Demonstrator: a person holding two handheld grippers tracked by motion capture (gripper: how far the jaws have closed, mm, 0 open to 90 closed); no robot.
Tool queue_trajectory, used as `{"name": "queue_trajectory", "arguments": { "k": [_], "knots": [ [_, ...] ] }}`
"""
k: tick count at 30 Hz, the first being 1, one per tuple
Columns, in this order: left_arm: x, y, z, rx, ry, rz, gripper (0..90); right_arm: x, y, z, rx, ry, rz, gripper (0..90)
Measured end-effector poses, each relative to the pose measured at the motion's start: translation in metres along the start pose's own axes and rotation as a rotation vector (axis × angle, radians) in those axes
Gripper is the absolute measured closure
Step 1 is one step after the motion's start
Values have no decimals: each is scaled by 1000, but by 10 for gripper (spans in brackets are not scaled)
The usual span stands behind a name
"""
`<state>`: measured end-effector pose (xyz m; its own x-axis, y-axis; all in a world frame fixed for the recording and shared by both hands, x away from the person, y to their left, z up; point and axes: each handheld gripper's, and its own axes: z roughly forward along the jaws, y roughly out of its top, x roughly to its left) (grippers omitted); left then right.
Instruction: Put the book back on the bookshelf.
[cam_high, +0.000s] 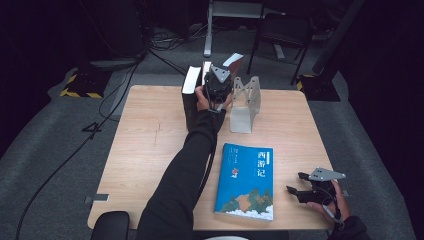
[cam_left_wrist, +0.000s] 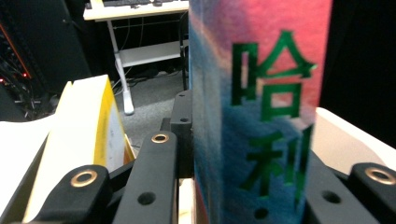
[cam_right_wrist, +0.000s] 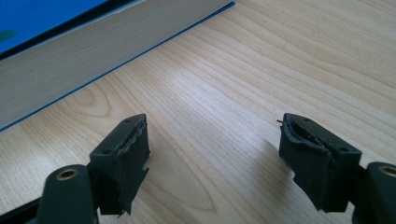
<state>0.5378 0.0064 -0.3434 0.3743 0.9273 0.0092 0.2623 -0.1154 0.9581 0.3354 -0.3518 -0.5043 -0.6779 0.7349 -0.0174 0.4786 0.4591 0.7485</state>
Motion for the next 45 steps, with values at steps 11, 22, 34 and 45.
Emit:
{"name": "queue_trajectory", "arguments": {
  "k": [11, 22, 34, 45],
  "knots": [
    [-8, -6, 21, -10, 32, -53, 736, -1, 0, 0, 1, 7, 3, 242],
    [-18, -18, 14, -6, 26, -11, 725, -1, 0, 1, 1, 7, 0, 241],
    [-24, -18, -17, -40, -12, 71, 712, 0, 0, 0, 2, 3, 3, 240],
    [-3, -25, -36, -33, -56, 104, 711, 0, 0, 0, 2, 2, 6, 239]
  ]
}}
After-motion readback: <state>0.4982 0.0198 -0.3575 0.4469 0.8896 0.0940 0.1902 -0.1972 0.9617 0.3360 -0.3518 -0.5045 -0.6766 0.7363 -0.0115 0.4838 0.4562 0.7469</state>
